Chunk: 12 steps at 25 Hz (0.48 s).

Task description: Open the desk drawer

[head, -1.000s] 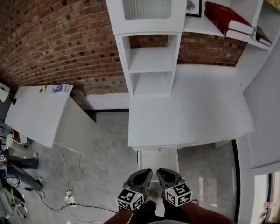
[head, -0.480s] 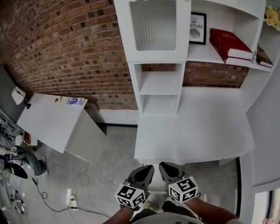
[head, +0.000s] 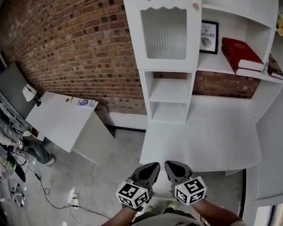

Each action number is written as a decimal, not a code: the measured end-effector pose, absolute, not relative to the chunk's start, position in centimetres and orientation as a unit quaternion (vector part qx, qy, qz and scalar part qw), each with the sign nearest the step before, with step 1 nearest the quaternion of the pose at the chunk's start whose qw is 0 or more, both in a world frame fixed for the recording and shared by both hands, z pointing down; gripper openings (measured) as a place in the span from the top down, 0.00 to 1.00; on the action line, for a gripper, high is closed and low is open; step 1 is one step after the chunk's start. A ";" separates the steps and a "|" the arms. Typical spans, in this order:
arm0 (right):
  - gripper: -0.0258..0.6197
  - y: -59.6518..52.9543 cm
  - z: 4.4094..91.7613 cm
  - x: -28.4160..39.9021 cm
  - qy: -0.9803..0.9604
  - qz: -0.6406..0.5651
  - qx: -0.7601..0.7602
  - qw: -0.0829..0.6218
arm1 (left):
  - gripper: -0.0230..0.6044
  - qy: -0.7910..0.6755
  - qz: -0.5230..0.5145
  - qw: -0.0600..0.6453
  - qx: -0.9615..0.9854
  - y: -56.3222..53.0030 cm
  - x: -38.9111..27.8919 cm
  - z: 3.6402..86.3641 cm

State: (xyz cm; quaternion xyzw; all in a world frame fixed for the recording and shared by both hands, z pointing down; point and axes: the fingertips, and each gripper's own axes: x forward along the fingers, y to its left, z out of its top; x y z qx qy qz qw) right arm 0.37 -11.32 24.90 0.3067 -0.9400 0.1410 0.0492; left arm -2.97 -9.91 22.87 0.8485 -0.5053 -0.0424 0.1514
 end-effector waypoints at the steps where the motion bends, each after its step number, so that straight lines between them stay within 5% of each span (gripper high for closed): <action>1: 0.93 -11.4 24.9 0.3 -0.941 0.140 0.304 0.050 | 0.94 -0.508 -0.042 0.151 0.847 -10.0 -2.9 22.8; 12: 0.93 -12.8 25.5 0.3 -0.950 0.129 0.274 0.067 | 0.94 -0.539 -0.042 0.153 0.827 -11.3 -3.1 23.2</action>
